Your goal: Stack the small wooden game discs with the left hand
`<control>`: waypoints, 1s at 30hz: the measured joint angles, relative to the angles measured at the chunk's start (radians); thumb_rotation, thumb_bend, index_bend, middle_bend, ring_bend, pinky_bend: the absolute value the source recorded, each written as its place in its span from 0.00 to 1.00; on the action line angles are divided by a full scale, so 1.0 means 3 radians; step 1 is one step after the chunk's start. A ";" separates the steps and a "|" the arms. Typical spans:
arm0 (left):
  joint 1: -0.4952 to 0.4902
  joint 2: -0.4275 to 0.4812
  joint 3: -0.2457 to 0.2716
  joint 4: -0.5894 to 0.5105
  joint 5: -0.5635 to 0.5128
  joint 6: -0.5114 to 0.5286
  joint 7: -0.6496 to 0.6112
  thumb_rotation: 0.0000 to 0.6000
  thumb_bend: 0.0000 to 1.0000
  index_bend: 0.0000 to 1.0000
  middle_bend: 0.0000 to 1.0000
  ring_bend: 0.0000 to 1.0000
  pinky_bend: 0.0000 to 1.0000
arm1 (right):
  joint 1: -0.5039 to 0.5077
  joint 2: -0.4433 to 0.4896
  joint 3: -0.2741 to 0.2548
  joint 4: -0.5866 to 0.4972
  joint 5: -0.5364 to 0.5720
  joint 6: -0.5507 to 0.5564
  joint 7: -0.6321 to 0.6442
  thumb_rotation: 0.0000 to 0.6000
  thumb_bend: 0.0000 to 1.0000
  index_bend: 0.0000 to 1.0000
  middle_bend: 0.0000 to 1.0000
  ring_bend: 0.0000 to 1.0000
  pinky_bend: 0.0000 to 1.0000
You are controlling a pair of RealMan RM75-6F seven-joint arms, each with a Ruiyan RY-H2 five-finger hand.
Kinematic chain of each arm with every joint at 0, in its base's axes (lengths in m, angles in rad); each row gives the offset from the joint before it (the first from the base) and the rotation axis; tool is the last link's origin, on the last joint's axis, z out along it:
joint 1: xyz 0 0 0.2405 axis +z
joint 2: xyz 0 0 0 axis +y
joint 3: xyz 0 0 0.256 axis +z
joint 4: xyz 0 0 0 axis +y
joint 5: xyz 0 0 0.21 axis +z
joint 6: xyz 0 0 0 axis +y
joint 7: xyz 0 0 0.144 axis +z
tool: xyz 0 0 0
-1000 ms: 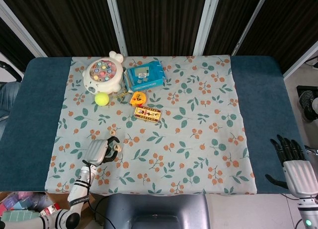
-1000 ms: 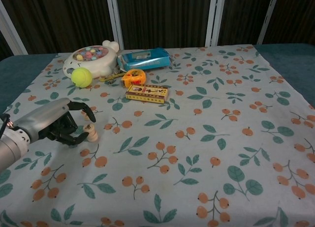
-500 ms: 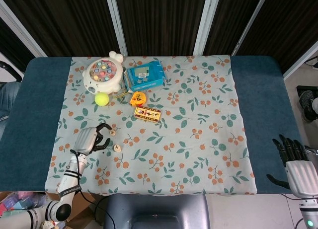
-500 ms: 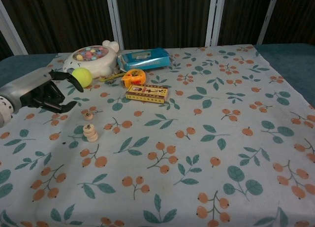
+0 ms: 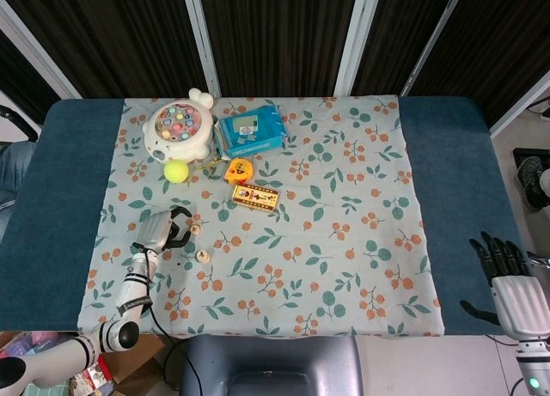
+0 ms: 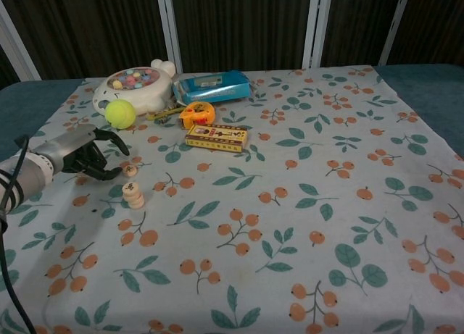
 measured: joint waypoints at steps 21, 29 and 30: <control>-0.0044 -0.0145 0.0064 0.0137 0.0033 -0.0013 0.0027 1.00 0.39 0.41 1.00 1.00 1.00 | -0.0006 0.0016 -0.0002 0.0001 -0.0002 0.0010 0.0038 1.00 0.20 0.00 0.00 0.00 0.00; -0.0045 -0.0166 0.0071 0.0168 0.0049 -0.0012 0.0025 1.00 0.39 0.46 1.00 1.00 1.00 | -0.0005 0.0015 -0.0004 -0.0002 -0.0001 0.0006 0.0028 1.00 0.19 0.00 0.00 0.00 0.00; -0.0044 -0.0169 0.0072 0.0173 0.0048 -0.0014 0.0025 1.00 0.39 0.47 1.00 1.00 1.00 | -0.0005 0.0016 -0.0004 -0.0001 -0.0002 0.0006 0.0029 1.00 0.19 0.00 0.00 0.00 0.00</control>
